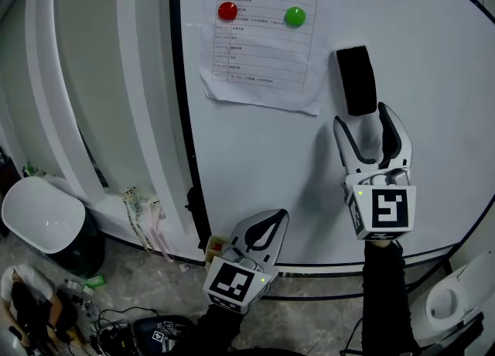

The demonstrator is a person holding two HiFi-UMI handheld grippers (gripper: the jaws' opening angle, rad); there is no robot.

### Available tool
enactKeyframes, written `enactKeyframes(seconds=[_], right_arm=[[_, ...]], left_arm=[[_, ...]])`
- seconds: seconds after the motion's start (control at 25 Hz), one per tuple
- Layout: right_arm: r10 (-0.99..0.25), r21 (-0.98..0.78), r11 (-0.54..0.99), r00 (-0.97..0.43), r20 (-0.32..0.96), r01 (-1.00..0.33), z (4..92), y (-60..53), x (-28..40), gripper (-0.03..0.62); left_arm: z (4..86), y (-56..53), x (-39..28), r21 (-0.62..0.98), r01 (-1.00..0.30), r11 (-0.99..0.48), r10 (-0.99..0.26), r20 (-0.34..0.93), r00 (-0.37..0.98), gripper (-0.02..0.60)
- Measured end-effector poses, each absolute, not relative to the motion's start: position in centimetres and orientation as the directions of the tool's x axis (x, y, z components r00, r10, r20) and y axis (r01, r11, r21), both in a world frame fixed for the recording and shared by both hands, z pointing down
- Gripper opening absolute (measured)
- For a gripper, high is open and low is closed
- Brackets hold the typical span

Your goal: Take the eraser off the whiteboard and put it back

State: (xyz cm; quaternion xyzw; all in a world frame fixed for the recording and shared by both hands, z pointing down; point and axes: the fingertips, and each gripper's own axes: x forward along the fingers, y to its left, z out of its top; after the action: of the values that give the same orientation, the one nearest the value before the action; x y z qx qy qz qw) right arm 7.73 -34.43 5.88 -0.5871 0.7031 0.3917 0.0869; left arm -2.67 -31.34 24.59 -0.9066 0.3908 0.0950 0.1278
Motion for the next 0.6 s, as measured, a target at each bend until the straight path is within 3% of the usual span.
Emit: enactKeyframes(seconds=[0.6], right_arm=[[-0.779,0.433,-0.072,-0.221,-0.587,-0.899,4.0,-37.1,8.0,0.311]], left_arm=[[25.0,-31.9,-3.5,-0.184,-0.726,-0.663,-0.686,-0.24,0.687,0.006]])
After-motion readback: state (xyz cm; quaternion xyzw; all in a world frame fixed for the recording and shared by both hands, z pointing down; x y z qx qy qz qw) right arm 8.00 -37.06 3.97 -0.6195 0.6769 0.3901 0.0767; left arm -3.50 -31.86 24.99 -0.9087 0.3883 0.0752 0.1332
